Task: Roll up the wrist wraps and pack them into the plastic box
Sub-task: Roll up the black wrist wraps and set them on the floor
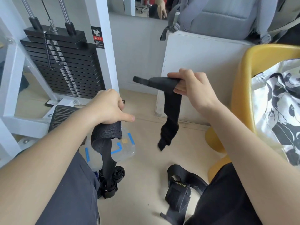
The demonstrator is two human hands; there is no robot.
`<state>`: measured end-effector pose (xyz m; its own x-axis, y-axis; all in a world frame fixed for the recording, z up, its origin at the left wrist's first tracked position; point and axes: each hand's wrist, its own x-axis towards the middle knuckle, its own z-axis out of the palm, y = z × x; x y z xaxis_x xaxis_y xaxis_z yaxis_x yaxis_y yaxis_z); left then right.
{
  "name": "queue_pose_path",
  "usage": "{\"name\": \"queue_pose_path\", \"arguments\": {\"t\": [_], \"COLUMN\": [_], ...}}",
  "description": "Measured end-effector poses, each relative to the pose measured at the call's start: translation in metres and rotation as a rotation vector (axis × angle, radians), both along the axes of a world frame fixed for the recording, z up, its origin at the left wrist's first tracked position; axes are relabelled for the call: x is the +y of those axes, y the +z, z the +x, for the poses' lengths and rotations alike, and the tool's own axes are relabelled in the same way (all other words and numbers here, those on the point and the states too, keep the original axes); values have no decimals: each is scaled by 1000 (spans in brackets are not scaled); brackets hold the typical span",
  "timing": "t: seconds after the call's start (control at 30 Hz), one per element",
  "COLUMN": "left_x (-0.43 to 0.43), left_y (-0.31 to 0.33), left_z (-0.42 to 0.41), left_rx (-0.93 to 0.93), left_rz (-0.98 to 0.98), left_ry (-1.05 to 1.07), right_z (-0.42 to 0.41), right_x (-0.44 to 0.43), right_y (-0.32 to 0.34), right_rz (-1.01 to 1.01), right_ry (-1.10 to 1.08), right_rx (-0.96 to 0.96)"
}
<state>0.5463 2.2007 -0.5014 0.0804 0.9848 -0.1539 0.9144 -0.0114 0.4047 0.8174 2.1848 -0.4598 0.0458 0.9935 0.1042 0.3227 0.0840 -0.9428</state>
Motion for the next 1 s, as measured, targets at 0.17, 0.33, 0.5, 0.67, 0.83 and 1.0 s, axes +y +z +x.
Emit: {"name": "queue_pose_path", "arguments": {"t": [0.17, 0.33, 0.5, 0.67, 0.83, 1.0], "left_x": [-2, -7, -10, -13, -12, -16], "left_y": [0, 7, 7, 6, 7, 16], "left_z": [4, 18, 36, 48, 55, 54], "left_rx": [-54, -495, -805, -916, -1006, -1260], "left_rz": [90, 239, 314, 221, 48, -409], "left_ry": [77, 91, 38, 43, 225, 374], "right_z": [1, -7, -3, -18, -24, -33], "right_x": [4, 7, -1, -10, -7, -6], "right_y": [-9, -13, -17, -20, -14, -18], "right_rz": [-41, -253, -316, -203, -26, 129], "right_ry": [-44, -14, 332, 331, 258, 233], "right_rx": [-26, -117, -761, -890, -843, -953]}}
